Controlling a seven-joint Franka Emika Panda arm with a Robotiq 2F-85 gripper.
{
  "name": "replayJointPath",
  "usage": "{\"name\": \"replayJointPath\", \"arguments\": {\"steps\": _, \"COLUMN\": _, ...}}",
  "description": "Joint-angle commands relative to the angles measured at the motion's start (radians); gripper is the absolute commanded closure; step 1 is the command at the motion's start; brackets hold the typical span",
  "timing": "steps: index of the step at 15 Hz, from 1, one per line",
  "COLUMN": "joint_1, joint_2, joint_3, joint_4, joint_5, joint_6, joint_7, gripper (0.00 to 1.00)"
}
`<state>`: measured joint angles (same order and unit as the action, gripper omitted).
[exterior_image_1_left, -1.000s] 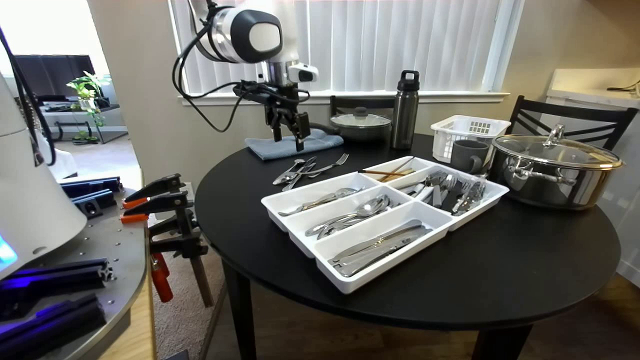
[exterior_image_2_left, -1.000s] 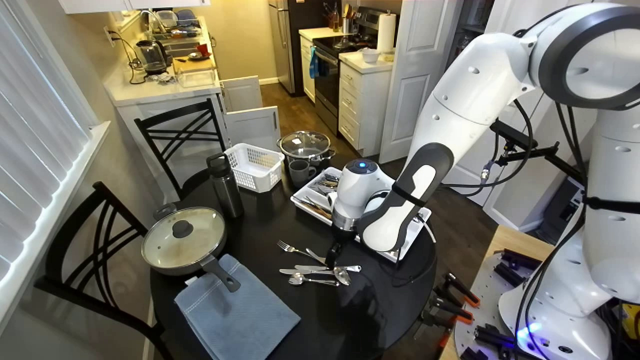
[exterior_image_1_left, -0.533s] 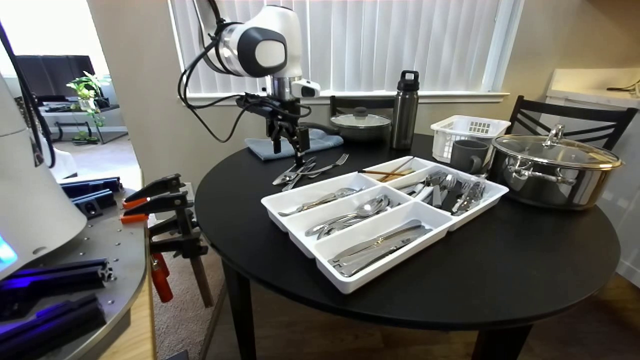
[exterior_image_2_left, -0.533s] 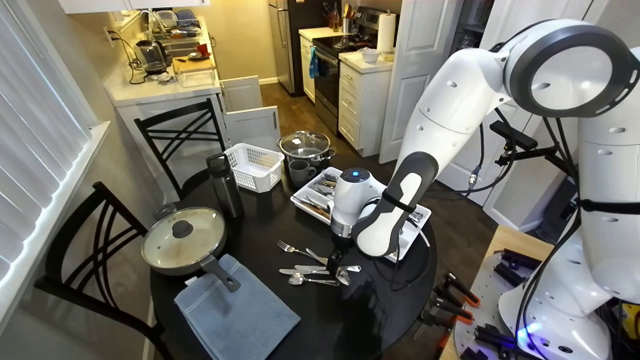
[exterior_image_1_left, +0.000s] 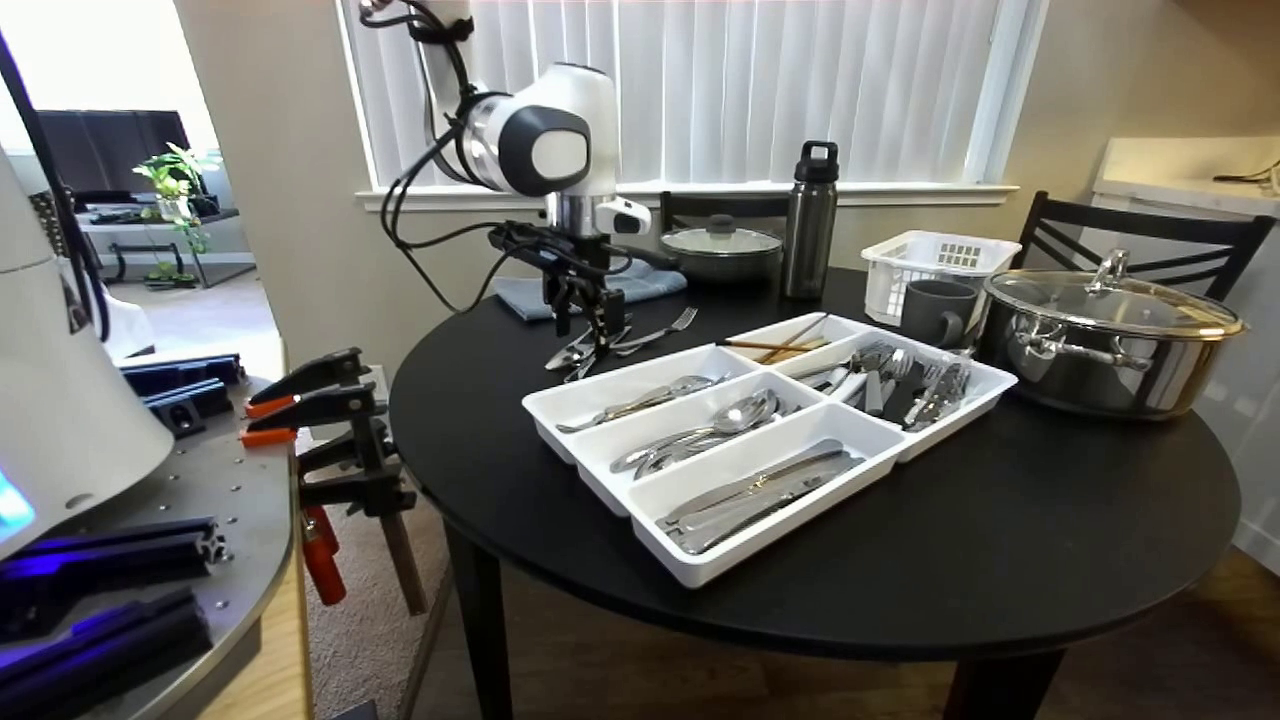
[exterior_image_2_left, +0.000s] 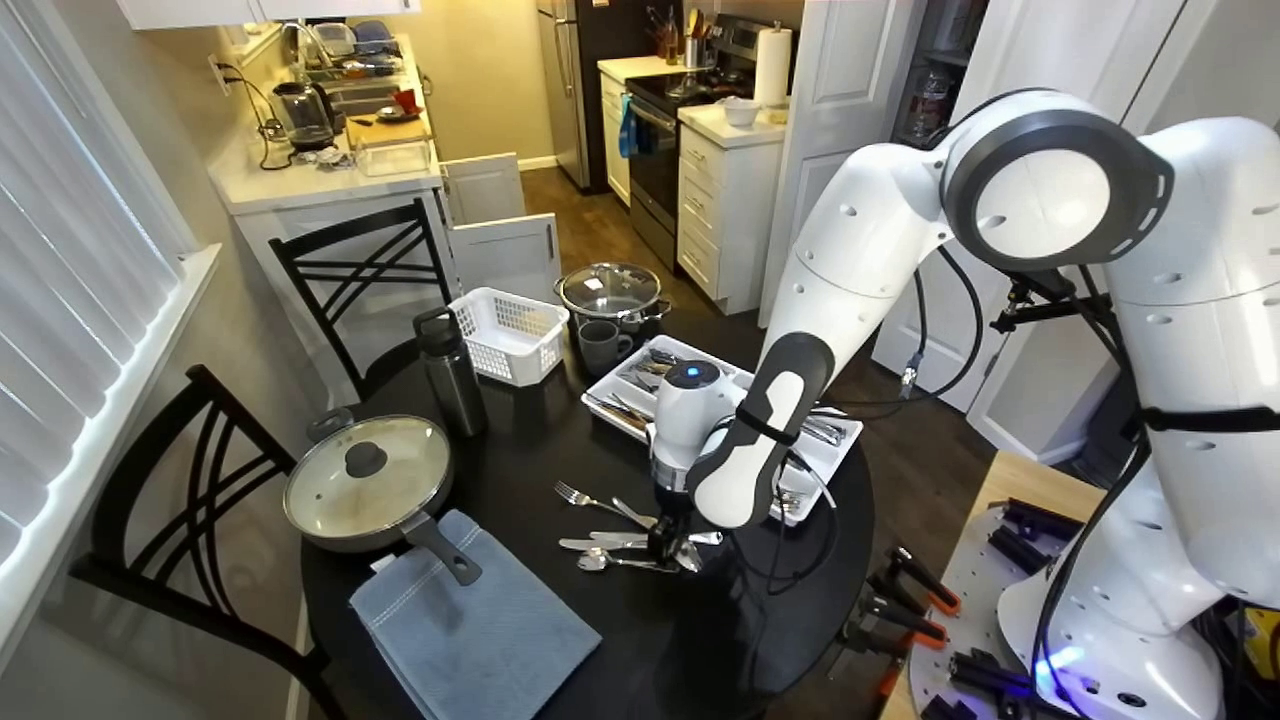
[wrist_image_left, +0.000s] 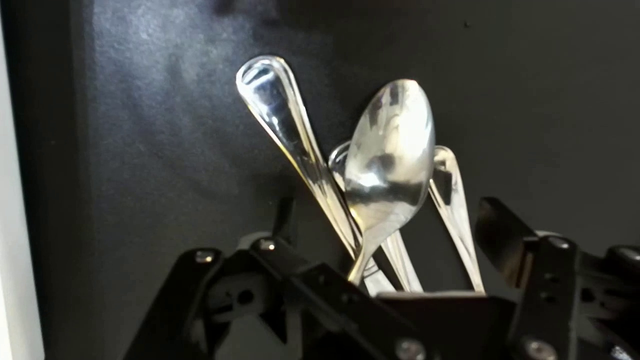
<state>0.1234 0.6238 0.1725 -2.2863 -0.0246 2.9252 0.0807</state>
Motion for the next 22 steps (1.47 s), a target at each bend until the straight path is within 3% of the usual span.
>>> {"name": "replayJointPath", "arguments": {"steps": 1, "joint_1": 0.018, "joint_2": 0.026, "joint_3": -0.016, "joint_4": 0.026, "joint_5": 0.013, "joint_6": -0.004, "joint_7": -0.019, "gripper": 0.4}}
{"name": "replayJointPath", "arguments": {"steps": 10, "joint_1": 0.033, "joint_2": 0.023, "joint_3": -0.047, "joint_4": 0.035, "joint_5": 0.007, "joint_6": 0.003, "joint_7": -0.011, "gripper": 0.97}}
{"name": "replayJointPath", "arguments": {"steps": 22, "joint_1": 0.041, "joint_2": -0.059, "joint_3": -0.063, "joint_4": 0.013, "joint_5": 0.003, "joint_6": 0.006, "joint_7": -0.015, "gripper": 0.98}}
